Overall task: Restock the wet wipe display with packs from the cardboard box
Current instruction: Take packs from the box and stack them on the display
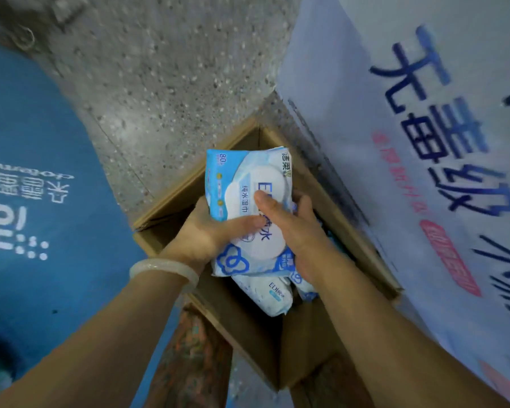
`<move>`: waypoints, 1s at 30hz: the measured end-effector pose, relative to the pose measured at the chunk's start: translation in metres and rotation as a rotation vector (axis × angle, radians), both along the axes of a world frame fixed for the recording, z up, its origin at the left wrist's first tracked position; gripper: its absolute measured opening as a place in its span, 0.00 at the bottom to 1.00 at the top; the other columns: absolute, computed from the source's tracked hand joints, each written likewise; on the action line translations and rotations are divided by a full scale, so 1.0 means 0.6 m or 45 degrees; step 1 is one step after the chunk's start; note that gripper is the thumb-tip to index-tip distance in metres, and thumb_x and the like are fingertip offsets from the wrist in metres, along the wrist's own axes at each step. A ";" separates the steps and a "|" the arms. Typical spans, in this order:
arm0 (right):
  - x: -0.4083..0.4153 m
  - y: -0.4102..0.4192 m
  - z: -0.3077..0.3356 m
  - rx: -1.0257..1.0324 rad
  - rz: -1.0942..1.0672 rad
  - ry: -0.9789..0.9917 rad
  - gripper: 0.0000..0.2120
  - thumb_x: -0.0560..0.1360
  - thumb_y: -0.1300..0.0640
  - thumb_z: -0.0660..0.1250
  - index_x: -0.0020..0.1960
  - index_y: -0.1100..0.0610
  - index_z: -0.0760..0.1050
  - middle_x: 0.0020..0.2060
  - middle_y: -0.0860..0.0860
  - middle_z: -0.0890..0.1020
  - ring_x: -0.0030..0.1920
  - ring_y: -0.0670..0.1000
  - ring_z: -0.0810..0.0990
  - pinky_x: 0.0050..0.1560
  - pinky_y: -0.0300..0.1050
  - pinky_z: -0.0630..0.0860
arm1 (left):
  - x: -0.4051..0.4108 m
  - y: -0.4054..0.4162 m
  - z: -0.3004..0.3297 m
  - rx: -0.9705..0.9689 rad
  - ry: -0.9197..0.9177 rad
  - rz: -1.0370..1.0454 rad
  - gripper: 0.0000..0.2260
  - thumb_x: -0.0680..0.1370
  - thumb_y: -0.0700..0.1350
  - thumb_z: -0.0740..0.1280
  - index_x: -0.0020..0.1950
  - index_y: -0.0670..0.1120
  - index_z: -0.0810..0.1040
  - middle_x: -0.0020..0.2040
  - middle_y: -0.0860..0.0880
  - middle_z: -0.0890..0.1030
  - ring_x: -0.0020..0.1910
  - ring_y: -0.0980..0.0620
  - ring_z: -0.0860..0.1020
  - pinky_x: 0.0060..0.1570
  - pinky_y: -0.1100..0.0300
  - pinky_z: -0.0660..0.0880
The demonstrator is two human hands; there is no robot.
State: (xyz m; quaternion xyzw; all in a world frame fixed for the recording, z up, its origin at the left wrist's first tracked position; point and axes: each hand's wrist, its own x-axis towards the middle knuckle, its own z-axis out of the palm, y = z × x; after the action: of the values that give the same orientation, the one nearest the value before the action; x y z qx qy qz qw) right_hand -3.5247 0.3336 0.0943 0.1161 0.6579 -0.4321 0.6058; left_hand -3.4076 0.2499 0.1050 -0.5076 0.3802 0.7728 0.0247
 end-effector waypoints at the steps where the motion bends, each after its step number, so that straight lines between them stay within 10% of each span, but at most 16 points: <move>1: 0.000 -0.002 0.043 -0.034 -0.045 0.031 0.30 0.65 0.50 0.77 0.61 0.53 0.67 0.54 0.51 0.81 0.52 0.53 0.83 0.52 0.54 0.81 | -0.006 -0.002 0.040 -0.040 0.026 0.002 0.19 0.66 0.36 0.74 0.56 0.41 0.79 0.46 0.44 0.86 0.43 0.46 0.85 0.42 0.55 0.82; 18: -0.089 0.065 0.767 -0.680 -0.640 0.508 0.31 0.66 0.51 0.73 0.64 0.57 0.65 0.52 0.57 0.83 0.43 0.56 0.86 0.37 0.50 0.83 | -0.181 -0.008 0.782 -0.559 0.677 -0.614 0.18 0.68 0.33 0.74 0.56 0.45 0.79 0.50 0.44 0.85 0.45 0.46 0.85 0.42 0.56 0.82; 30: -0.186 0.231 1.025 -0.809 -0.729 0.871 0.33 0.64 0.49 0.75 0.63 0.53 0.64 0.53 0.55 0.82 0.47 0.54 0.85 0.43 0.51 0.82 | -0.298 0.144 1.037 -0.736 1.034 -0.769 0.19 0.70 0.29 0.70 0.59 0.43 0.78 0.53 0.40 0.84 0.50 0.42 0.83 0.45 0.52 0.82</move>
State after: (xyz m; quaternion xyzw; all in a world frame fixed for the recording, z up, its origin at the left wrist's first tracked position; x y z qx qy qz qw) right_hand -3.6363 0.4719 0.7091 -0.0451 0.5966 -0.7703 0.2207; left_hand -3.5863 0.3364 0.7271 -0.0259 0.6827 0.7290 -0.0433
